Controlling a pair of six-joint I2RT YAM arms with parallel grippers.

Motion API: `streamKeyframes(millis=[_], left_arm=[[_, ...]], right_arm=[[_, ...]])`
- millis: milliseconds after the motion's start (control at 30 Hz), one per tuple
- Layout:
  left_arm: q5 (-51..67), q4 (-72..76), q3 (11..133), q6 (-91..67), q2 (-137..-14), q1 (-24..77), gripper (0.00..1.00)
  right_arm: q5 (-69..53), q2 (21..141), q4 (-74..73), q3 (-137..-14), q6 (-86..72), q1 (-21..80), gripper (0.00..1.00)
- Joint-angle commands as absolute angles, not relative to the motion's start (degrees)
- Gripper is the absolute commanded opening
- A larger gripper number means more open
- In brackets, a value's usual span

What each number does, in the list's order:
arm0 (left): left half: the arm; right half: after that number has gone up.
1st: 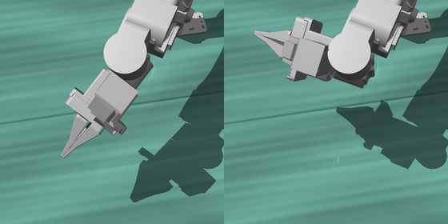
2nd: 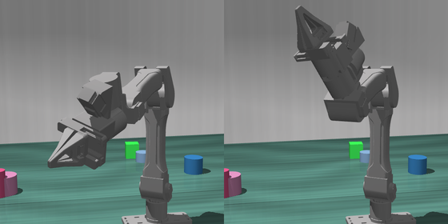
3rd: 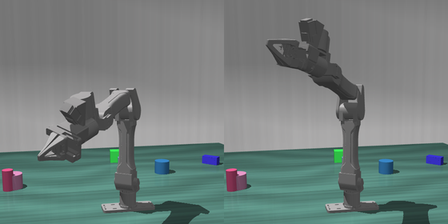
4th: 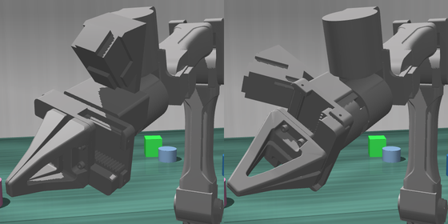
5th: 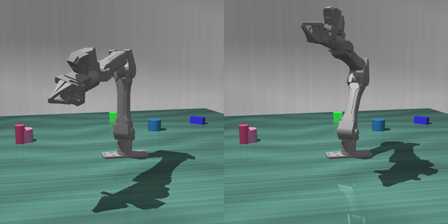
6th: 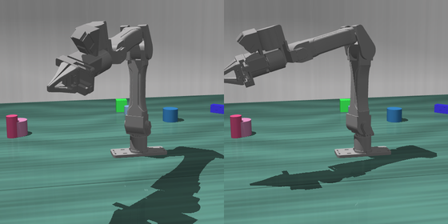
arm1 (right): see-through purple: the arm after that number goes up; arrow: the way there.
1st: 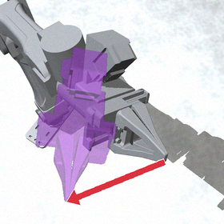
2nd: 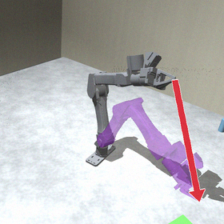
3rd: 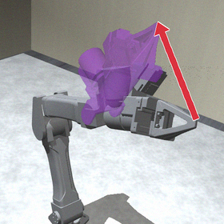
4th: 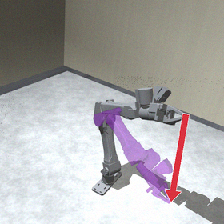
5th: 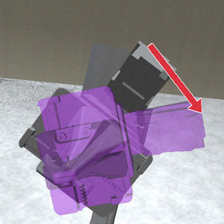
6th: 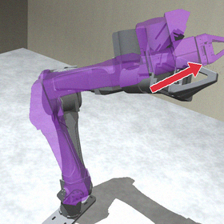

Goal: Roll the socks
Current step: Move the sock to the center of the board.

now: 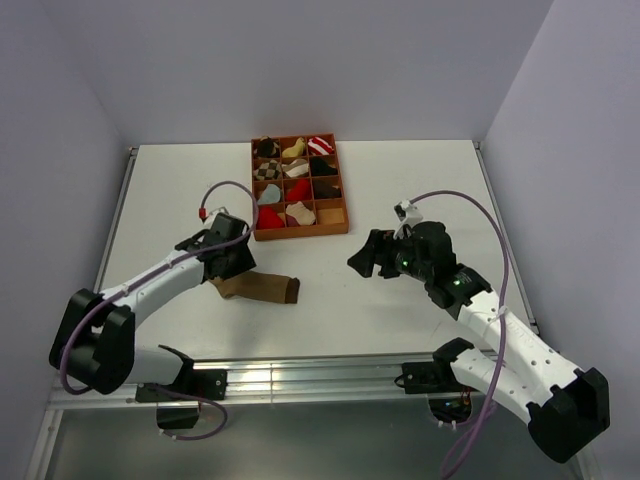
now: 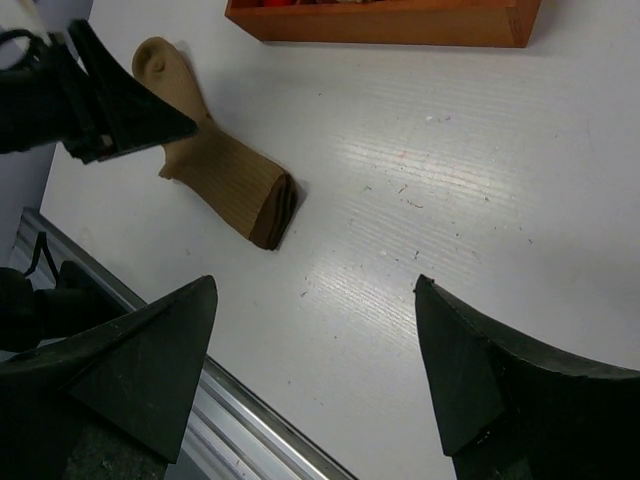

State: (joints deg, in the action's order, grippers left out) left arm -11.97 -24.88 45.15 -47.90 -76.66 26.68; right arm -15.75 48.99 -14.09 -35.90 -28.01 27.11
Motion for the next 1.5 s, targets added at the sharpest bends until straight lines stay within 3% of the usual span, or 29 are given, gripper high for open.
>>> streamKeyframes(millis=[0, 167, 467, 733, 833, 1100, 1467], left_arm=[[-12.4, -22.0, 42.3, -47.3, -78.9, 26.8, 0.51], [-10.3, -16.7, 40.9, -43.3, -84.3, 27.3, 0.51], [-12.5, -16.0, 49.4, -36.2, -93.5, 28.6, 0.53], [-22.7, -23.7, 52.6, -40.9, -83.0, 43.3, 0.70], [-26.5, -25.1, 55.3, -43.6, -84.5, 49.5, 0.71], [-30.5, -25.8, 63.4, -44.0, -96.3, 59.1, 0.68], [-35.4, -29.1, 66.1, -43.0, -105.4, 61.8, 0.60]], right_arm=[[-15.2, 49.0, -11.0, -35.5, -28.0, 27.0, 0.86], [-15.5, 50.4, -10.5, -34.4, -29.4, 26.9, 0.86], [-13.2, 48.0, -13.2, -34.7, -28.8, 27.0, 0.86], [-11.1, 44.6, -14.9, -33.8, -28.7, 27.0, 0.86], [-10.5, 43.5, -14.7, -33.0, -29.3, 27.0, 0.86], [-9.1, 42.2, -16.6, -33.1, -29.1, 27.0, 0.85], [-9.1, 41.2, -16.3, -31.7, -30.3, 27.0, 0.85]])
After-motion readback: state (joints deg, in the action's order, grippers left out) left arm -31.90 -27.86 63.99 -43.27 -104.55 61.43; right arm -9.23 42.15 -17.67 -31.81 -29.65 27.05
